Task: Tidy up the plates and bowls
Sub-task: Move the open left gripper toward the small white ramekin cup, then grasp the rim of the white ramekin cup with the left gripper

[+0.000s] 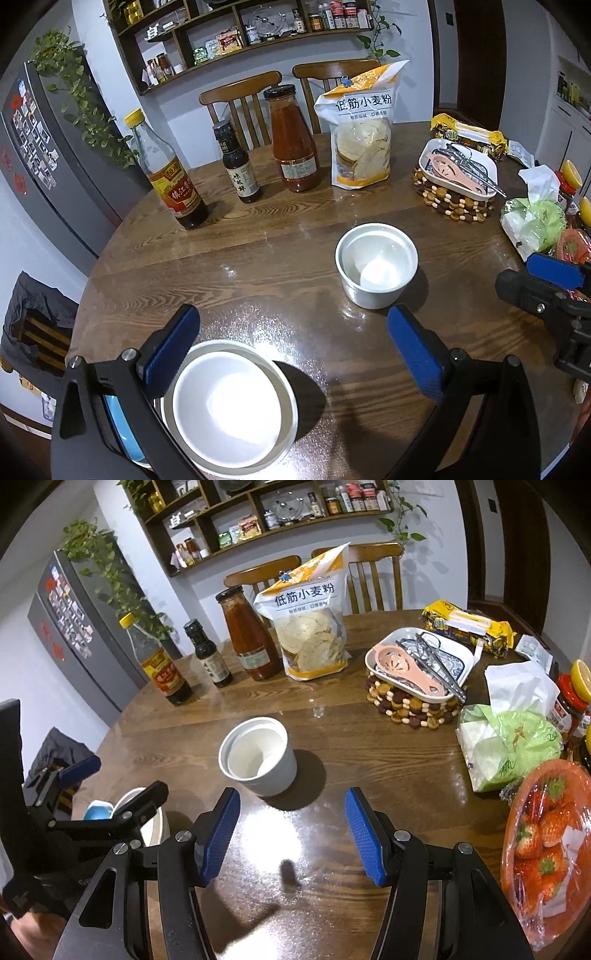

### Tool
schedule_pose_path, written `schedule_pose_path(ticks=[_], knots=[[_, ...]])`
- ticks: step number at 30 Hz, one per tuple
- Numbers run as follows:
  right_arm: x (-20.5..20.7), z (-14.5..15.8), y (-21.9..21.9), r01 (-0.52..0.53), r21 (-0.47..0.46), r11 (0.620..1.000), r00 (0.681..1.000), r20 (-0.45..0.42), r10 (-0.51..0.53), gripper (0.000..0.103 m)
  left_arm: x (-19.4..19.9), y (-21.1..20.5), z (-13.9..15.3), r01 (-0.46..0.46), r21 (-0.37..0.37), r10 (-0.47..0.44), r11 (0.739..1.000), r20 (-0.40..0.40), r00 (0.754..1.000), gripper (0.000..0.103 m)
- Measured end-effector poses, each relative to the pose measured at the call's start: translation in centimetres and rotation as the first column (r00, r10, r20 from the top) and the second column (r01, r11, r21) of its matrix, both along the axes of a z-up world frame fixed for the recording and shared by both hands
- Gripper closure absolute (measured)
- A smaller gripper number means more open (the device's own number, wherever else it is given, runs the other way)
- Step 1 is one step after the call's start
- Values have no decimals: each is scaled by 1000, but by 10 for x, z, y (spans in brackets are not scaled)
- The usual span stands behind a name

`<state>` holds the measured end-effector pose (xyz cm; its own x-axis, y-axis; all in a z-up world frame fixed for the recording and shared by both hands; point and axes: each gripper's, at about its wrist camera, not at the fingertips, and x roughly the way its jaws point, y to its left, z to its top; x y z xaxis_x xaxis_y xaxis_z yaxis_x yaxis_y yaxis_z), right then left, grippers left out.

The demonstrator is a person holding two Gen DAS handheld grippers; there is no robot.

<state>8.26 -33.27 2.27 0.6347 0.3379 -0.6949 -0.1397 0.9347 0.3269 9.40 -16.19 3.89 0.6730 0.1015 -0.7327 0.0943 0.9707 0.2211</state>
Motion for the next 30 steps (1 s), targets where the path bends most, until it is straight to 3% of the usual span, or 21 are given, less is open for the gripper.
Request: schedule_pose_path(ticks=[18, 23, 30], knots=[[60, -3, -1, 13, -12, 1000, 999, -34, -13, 43, 85, -3, 9, -41, -58, 35, 997, -88, 995, 1], [83, -9, -2, 21, 10, 1000, 998, -65, -20, 43, 100, -3, -9, -49, -30, 45, 998, -128, 991, 1], [111, -43, 10, -9, 61, 998, 986, -169, 19, 43, 112, -4, -48, -49, -6, 46, 999, -210, 977, 1]])
